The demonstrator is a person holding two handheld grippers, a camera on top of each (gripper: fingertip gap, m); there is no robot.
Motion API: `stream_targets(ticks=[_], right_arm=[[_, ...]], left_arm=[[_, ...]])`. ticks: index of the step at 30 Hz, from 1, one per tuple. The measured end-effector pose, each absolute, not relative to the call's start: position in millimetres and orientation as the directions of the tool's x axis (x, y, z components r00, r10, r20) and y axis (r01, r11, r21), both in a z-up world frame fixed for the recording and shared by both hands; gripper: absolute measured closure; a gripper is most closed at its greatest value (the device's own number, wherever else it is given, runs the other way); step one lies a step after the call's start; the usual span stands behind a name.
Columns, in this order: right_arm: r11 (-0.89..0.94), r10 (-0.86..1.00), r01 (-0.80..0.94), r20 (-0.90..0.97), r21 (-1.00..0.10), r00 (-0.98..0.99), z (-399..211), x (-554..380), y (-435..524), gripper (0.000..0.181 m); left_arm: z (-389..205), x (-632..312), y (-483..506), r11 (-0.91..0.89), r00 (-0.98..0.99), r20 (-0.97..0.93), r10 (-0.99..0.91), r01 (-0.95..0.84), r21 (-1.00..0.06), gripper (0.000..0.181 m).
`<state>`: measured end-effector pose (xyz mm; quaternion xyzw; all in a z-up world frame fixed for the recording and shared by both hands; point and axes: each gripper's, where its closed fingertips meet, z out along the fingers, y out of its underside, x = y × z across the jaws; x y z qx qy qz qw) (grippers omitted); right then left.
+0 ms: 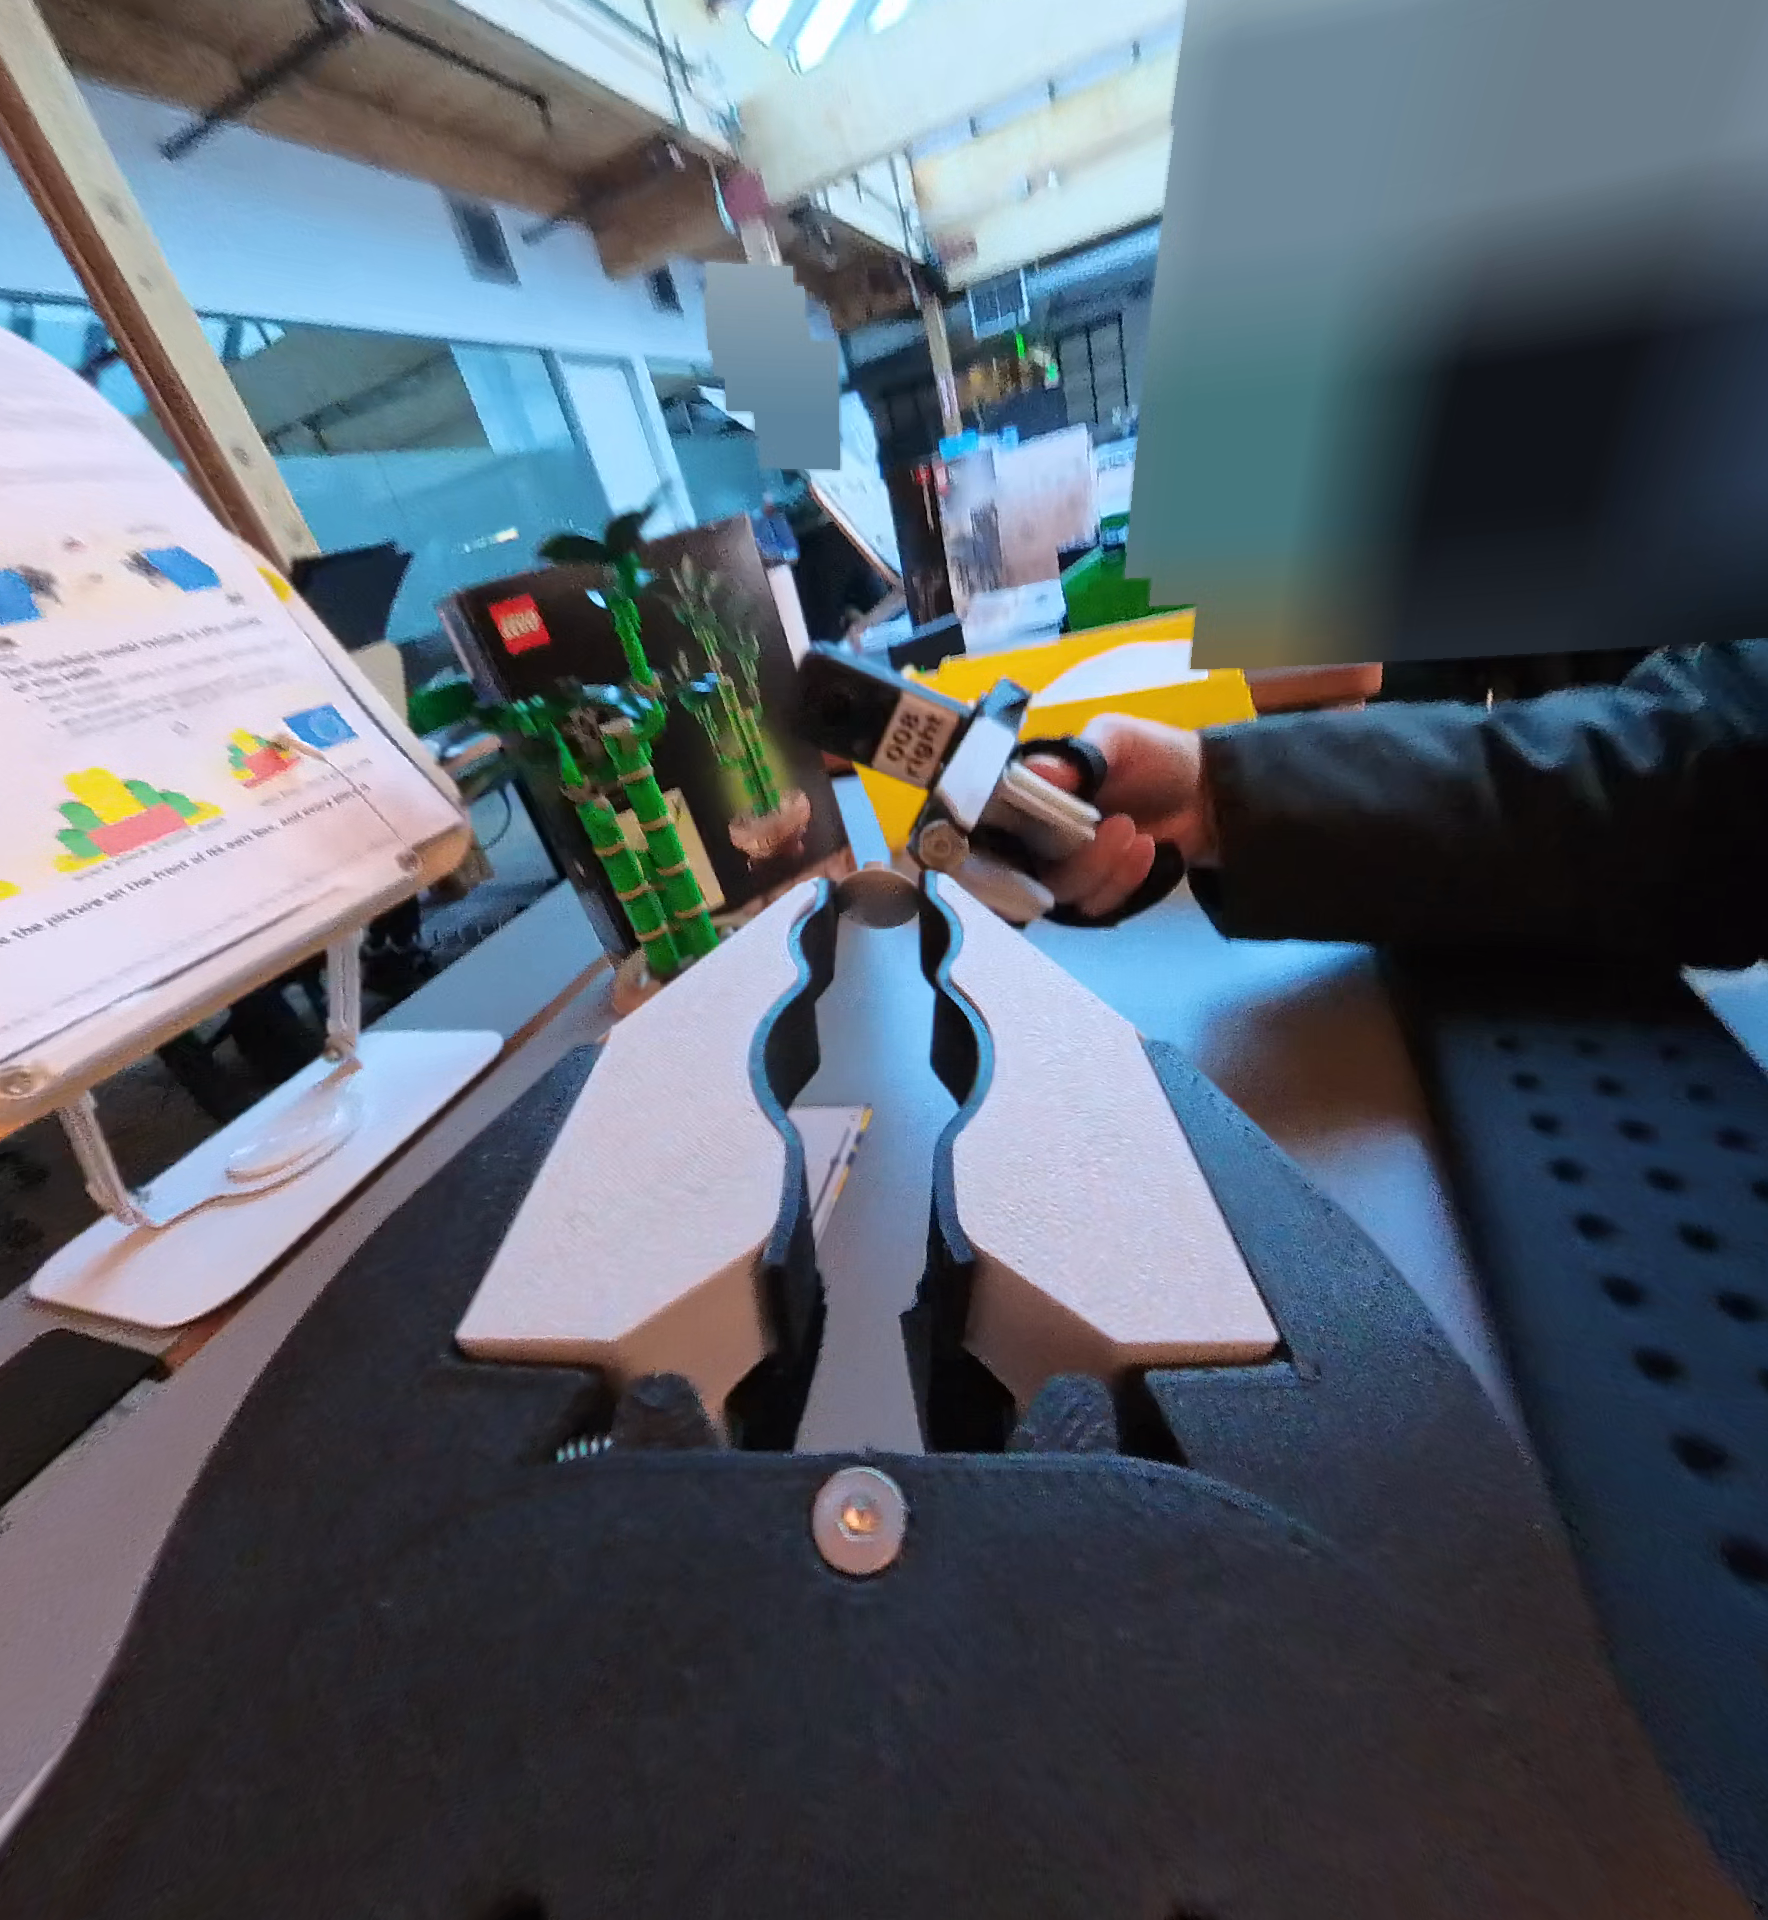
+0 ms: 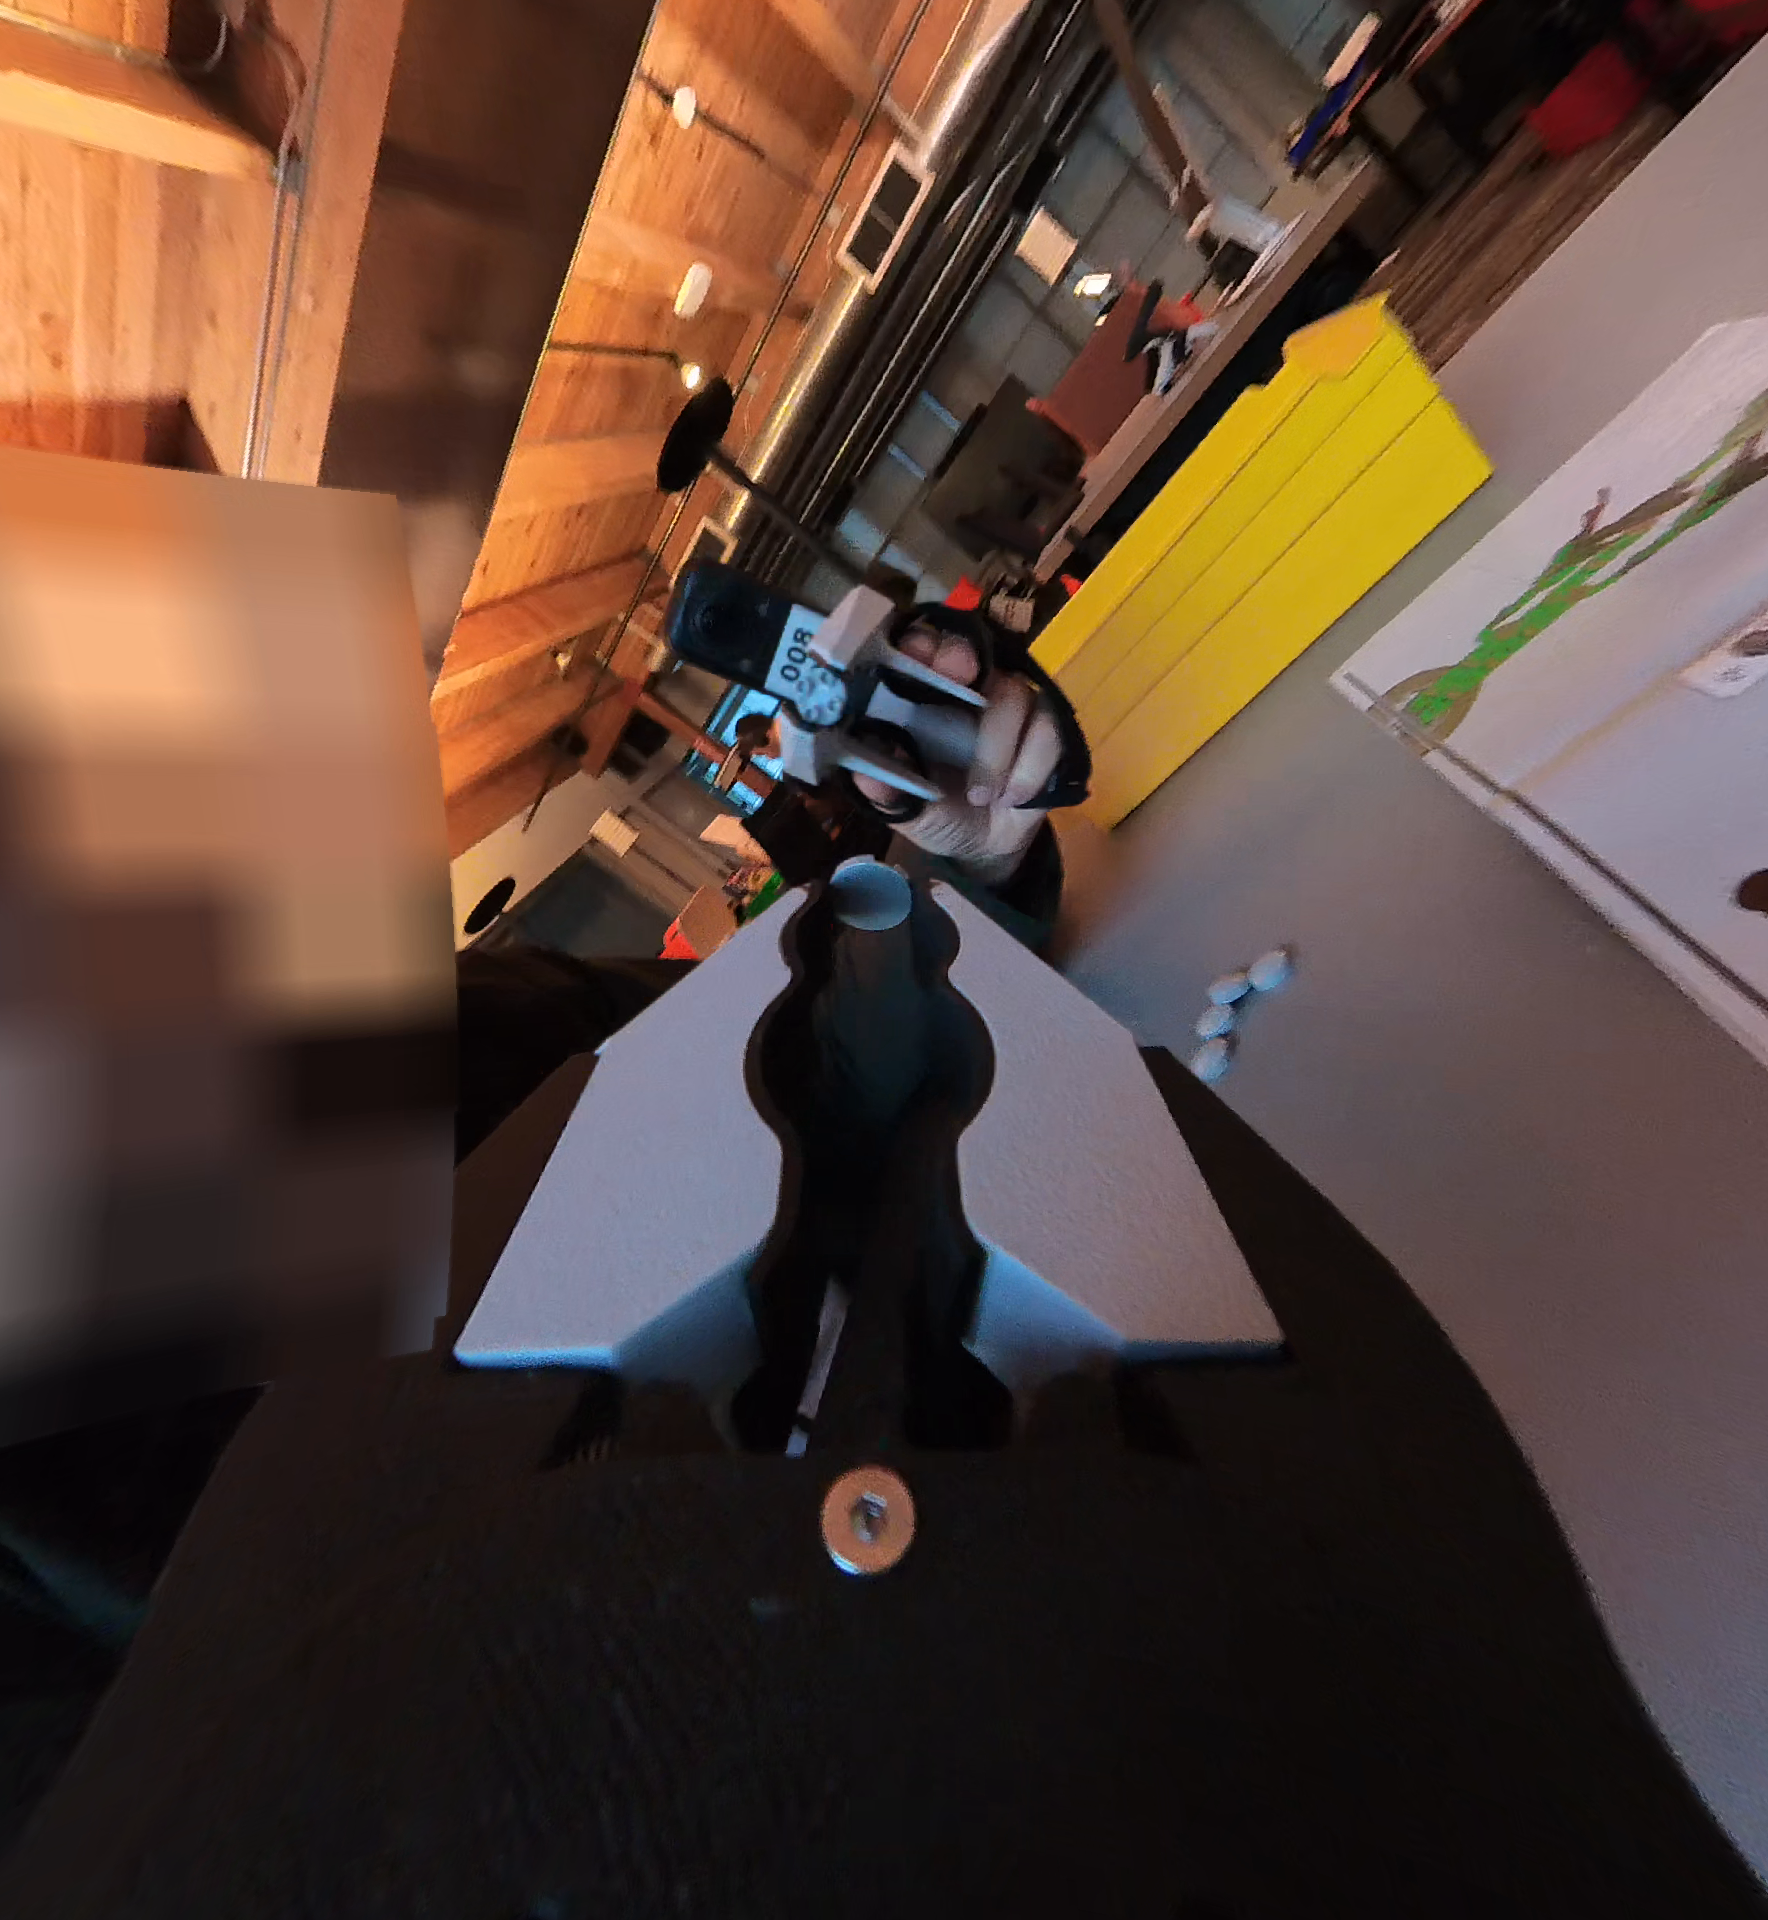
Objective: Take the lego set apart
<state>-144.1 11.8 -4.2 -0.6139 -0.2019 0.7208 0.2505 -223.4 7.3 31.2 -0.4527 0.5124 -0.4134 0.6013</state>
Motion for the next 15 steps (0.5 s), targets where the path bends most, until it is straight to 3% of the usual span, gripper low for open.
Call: stream_targets(ticks=[6,9,12,15], right_arm=[[-0.802,0.596,-0.044,-0.792,-0.596,-0.134,-17.1,-159.0,4.5,0.167],[-0.793,0.610,-0.075,-0.783,-0.605,-0.122,-16.0,-154.0,10.1,0.167],[-0.790,0.613,-0.114,-0.784,-0.603,-0.103,-15.1,-149.3,17.3,0.167],[-0.781,0.624,-0.104,-0.779,-0.616,-0.061,-20.8,-153.2,19.7,0.168]], left_arm=[[32.3,-228.6,13.6,0.222,0.164,-0.218,-0.962,0.011,-0.975,0.167],[54.4,-275.5,37.2,0.181,0.417,-0.222,-0.881,-0.136,-0.974,0.167],[41.7,-405.7,84.0,-0.109,0.741,-0.331,-0.584,-0.476,-0.873,0.167],[5.0,-508.5,93.8,-0.497,0.876,-0.165,-0.453,-0.402,-0.769,0.167]])
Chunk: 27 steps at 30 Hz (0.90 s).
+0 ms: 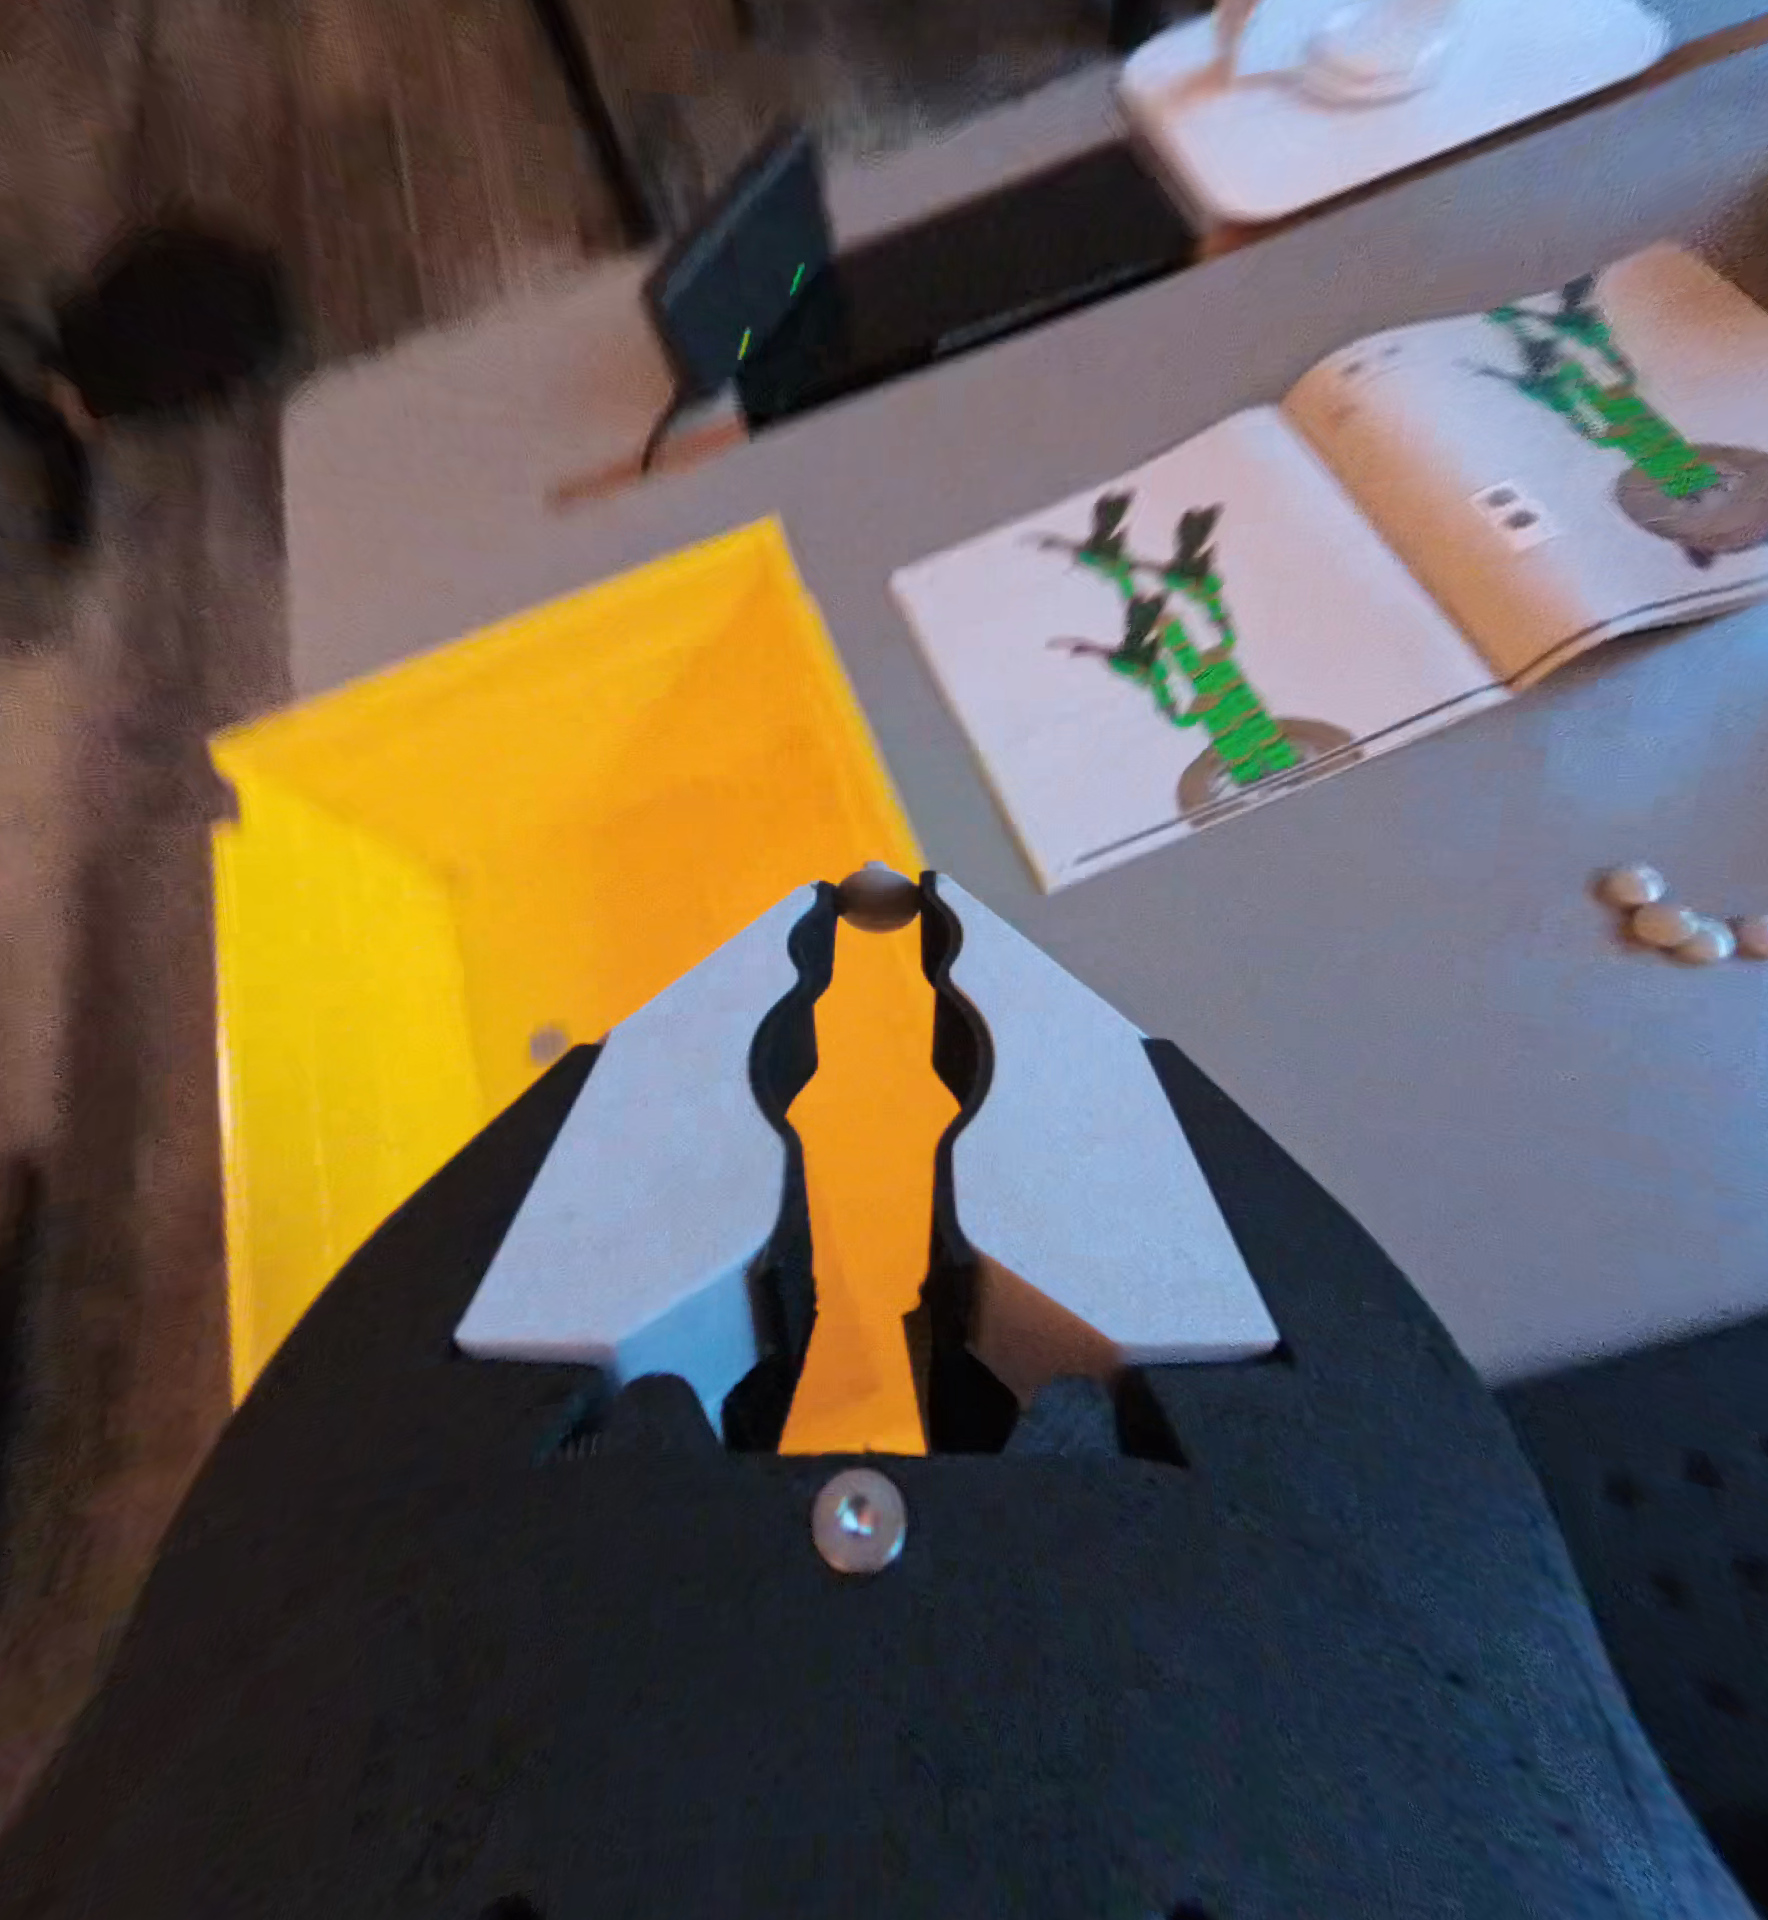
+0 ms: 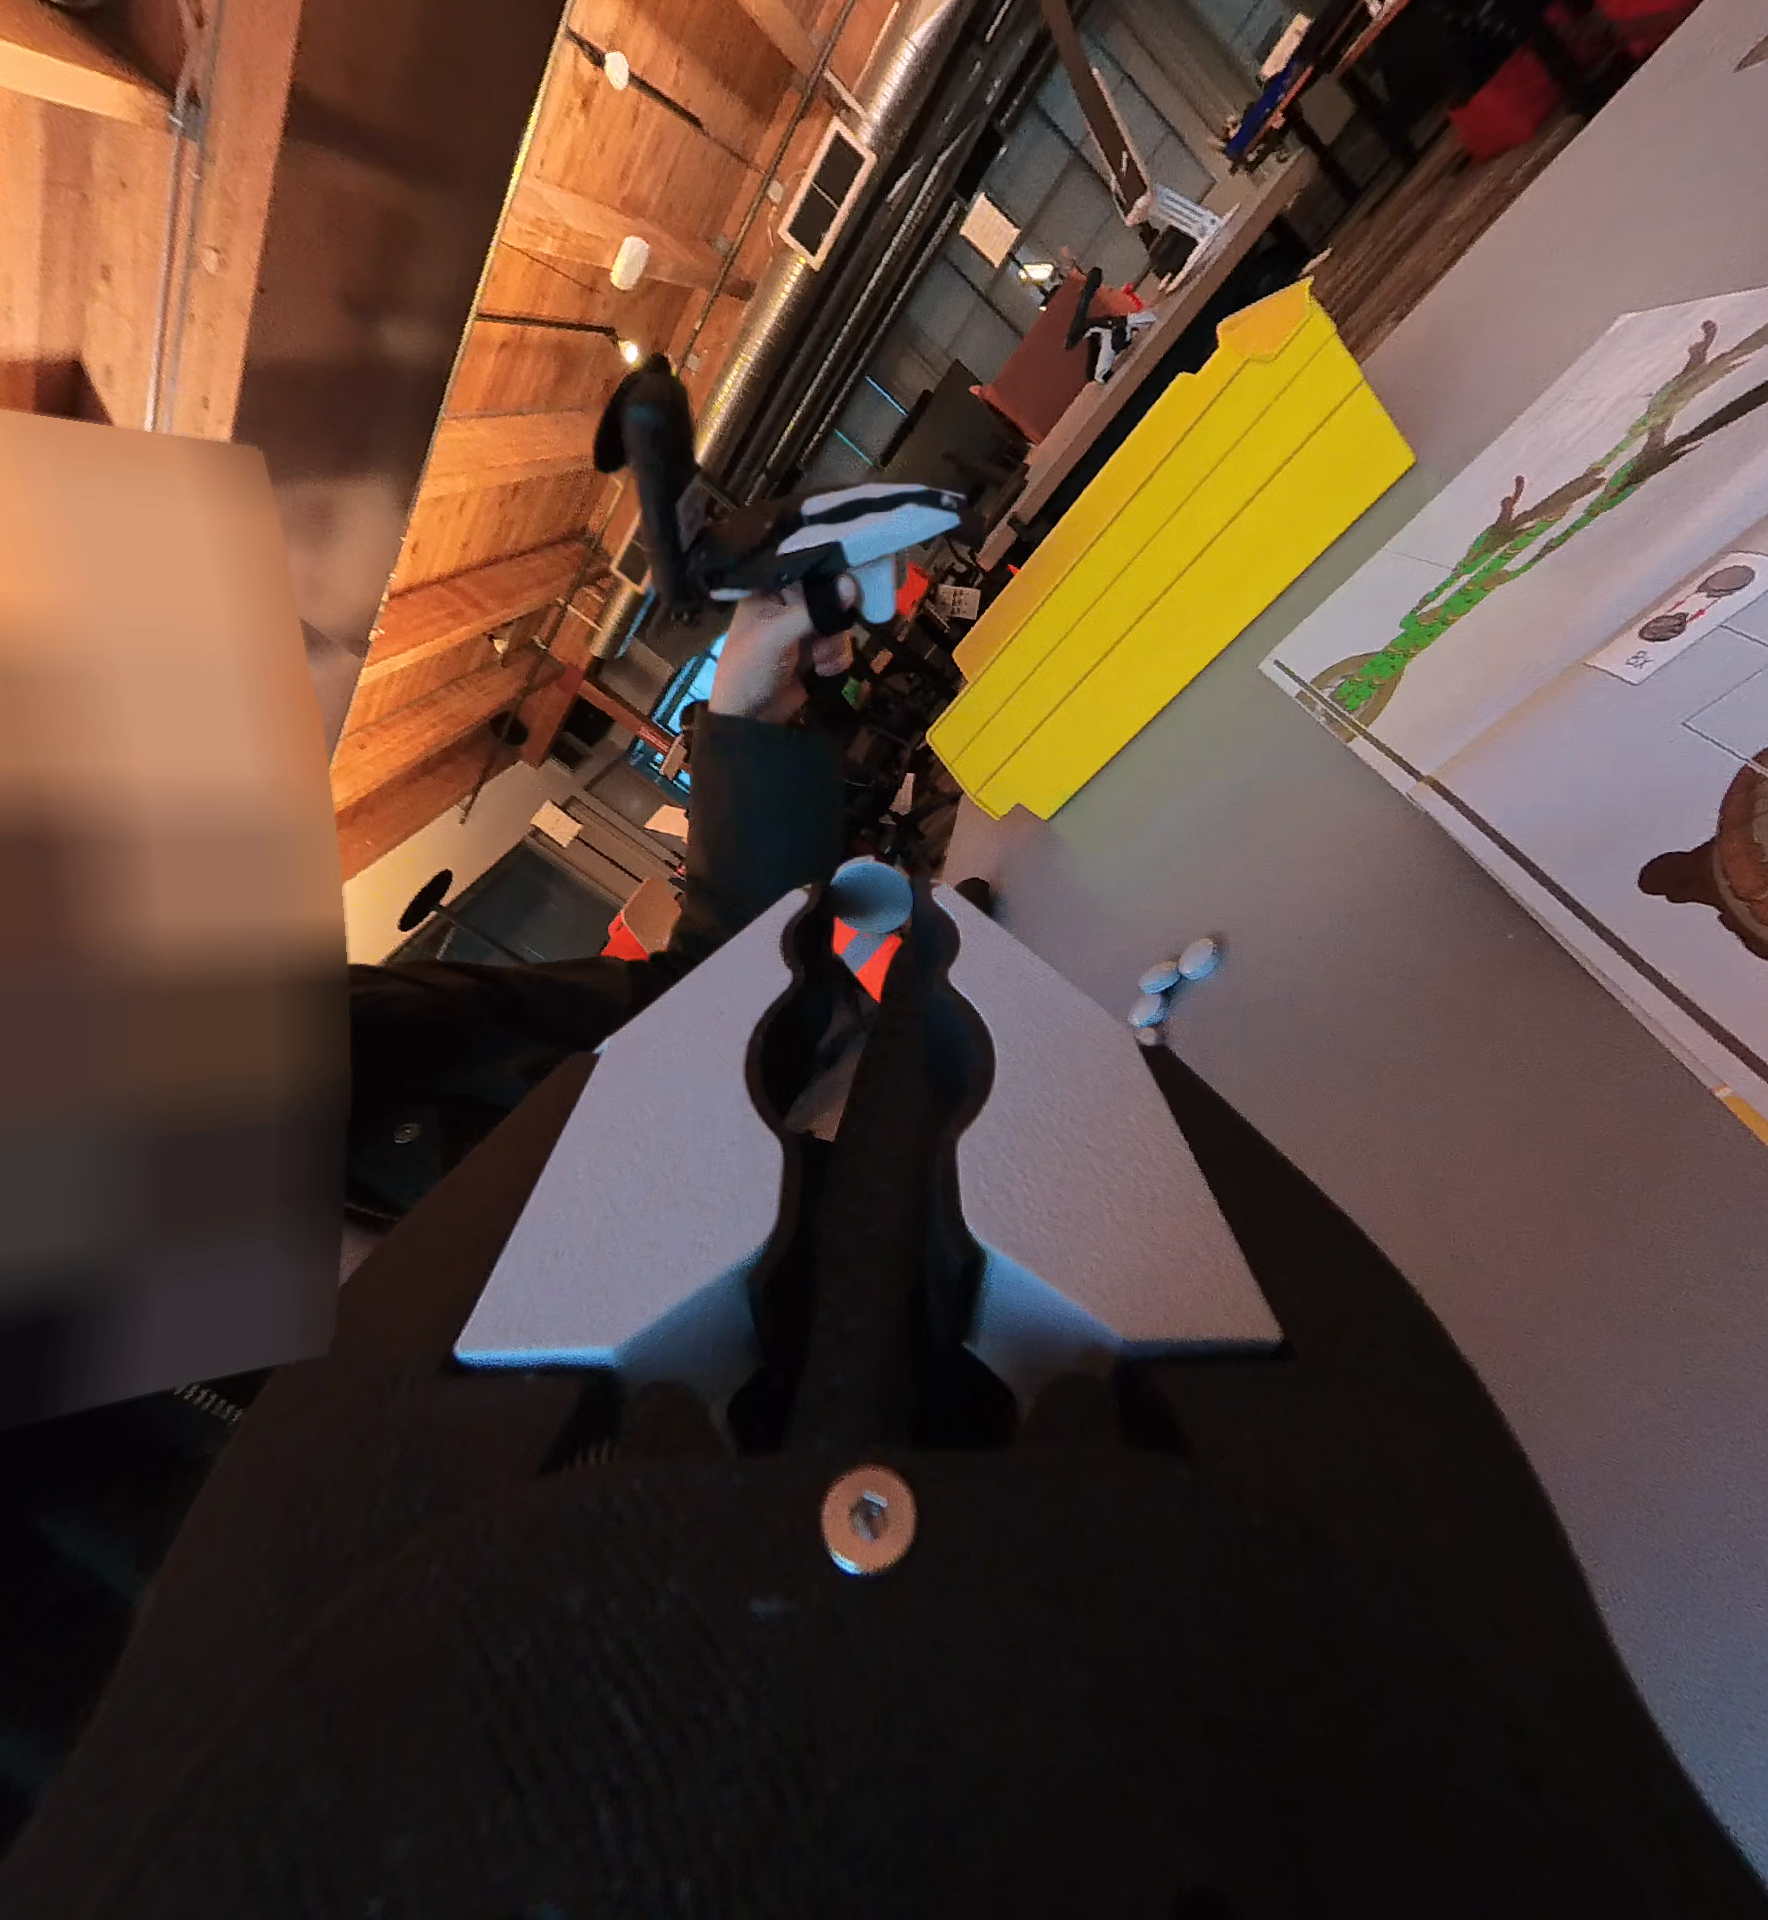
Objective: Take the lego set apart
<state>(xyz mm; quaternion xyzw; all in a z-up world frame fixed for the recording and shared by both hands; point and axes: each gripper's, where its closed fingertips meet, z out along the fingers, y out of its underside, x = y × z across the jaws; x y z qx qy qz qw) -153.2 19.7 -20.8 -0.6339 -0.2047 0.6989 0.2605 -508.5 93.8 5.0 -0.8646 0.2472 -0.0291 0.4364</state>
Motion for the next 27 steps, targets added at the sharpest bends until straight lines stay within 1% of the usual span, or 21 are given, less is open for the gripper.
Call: stream_targets(ticks=[2,3,6,7,9,11,12,14,17,19,21,23,25,27], right_arm=[[-0.776,0.629,-0.087,-0.775,-0.624,-0.058,-23.1,-158.8,17.3,0.167],[-0.773,0.634,-0.074,-0.772,-0.630,-0.055,-24.9,-161.6,15.5,0.167],[-0.760,0.650,-0.053,-0.759,-0.648,-0.037,-30.1,-167.9,13.3,0.167],[-0.759,0.651,-0.053,-0.759,-0.649,-0.037,-30.4,-169.0,13.3,0.167],[-0.758,0.652,-0.055,-0.757,-0.650,-0.032,-31.5,-169.9,14.0,0.167],[-0.753,0.657,-0.056,-0.754,-0.655,-0.014,-34.1,-169.6,16.2,0.167],[-0.746,0.664,-0.063,-0.748,-0.662,-0.004,-34.8,-169.4,18.1,0.167],[-0.720,0.691,-0.095,-0.723,-0.687,-0.006,-29.7,-169.5,20.6,0.167],[-0.679,0.730,-0.122,-0.683,-0.724,-0.014,-21.5,-173.6,19.6,0.167],[-0.708,0.706,-0.128,-0.701,-0.694,-0.103,-12.5,-178.2,10.9,0.168],[-0.754,0.656,-0.131,-0.725,-0.644,-0.210,-3.3,-180.6,3.0,0.167],[-0.769,0.634,-0.117,-0.730,-0.628,-0.254,-0.6,-182.6,-2.4,0.168],[-0.772,0.627,-0.103,-0.723,-0.628,-0.290,3.4,-183.2,-8.8,0.167],[-0.777,0.614,-0.100,-0.715,-0.621,-0.334,9.8,-181.9,-14.4,0.167]], left_arm=[[-17.2,-540.2,99.3,-0.590,0.907,-0.047,-0.419,-0.311,-0.745,0.167],[-29.9,-553.0,101.6,-0.617,0.913,-0.032,-0.408,-0.301,-0.727,0.164],[-66.6,-582.3,102.4,-0.700,0.916,-0.050,-0.398,-0.338,-0.629,0.132],[-71.4,-587.5,104.1,-0.708,0.917,-0.052,-0.396,-0.341,-0.619,0.129],[-71.6,-590.9,107.8,-0.702,0.918,-0.028,-0.396,-0.322,-0.636,0.118],[-63.7,-590.3,109.4,-0.687,0.922,-0.003,-0.386,-0.290,-0.667,0.114],[-55.5,-585.6,109.3,-0.662,0.921,0.008,-0.390,-0.273,-0.698,0.114],[-32.6,-561.3,103.0,-0.570,0.896,0.029,-0.443,-0.256,-0.781,0.121],[5.6,-484.4,71.6,-0.368,0.777,0.055,-0.627,-0.234,-0.900,0.127],[21.9,-418.8,40.9,-0.206,0.653,-0.003,-0.758,-0.243,-0.948,0.129],[24.7,-355.0,12.0,-0.051,0.535,-0.117,-0.837,-0.289,-0.956,0.131],[23.0,-297.5,-10.0,0.088,0.439,-0.229,-0.869,-0.318,-0.944,0.131],[23.5,-257.3,-17.4,0.179,0.396,-0.325,-0.859,-0.362,-0.915,0.128],[26.1,-223.3,-26.1,0.231,0.326,-0.348,-0.879,-0.348,-0.909,0.134]])
